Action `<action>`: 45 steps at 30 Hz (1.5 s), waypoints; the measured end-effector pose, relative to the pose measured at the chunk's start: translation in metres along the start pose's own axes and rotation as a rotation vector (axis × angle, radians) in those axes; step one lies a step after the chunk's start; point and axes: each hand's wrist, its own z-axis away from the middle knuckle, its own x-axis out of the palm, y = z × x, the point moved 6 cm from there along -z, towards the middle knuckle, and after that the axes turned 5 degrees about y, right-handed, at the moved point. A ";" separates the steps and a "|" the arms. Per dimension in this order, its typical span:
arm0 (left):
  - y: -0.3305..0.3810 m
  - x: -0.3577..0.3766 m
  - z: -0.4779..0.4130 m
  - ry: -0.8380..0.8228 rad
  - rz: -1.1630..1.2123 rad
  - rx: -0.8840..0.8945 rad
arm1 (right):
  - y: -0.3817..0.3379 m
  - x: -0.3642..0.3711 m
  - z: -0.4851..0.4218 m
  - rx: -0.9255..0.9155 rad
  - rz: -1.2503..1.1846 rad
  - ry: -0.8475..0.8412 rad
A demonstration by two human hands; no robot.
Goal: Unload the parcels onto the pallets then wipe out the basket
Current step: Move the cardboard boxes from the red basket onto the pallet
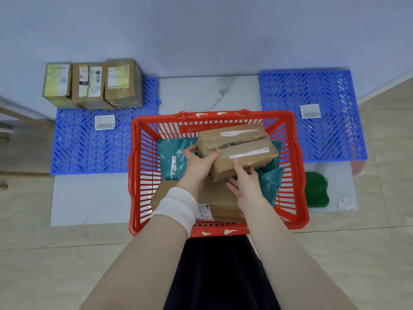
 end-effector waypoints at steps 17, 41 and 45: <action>0.022 -0.229 0.053 -0.003 0.058 0.265 | 0.062 0.111 0.117 -0.267 0.140 -0.324; 0.093 -0.456 -0.040 -0.298 -0.399 0.375 | 0.042 0.355 0.131 -0.326 0.803 -0.767; 0.095 -0.487 -0.063 0.041 -0.074 0.422 | 0.076 0.345 0.115 -0.266 0.545 -0.514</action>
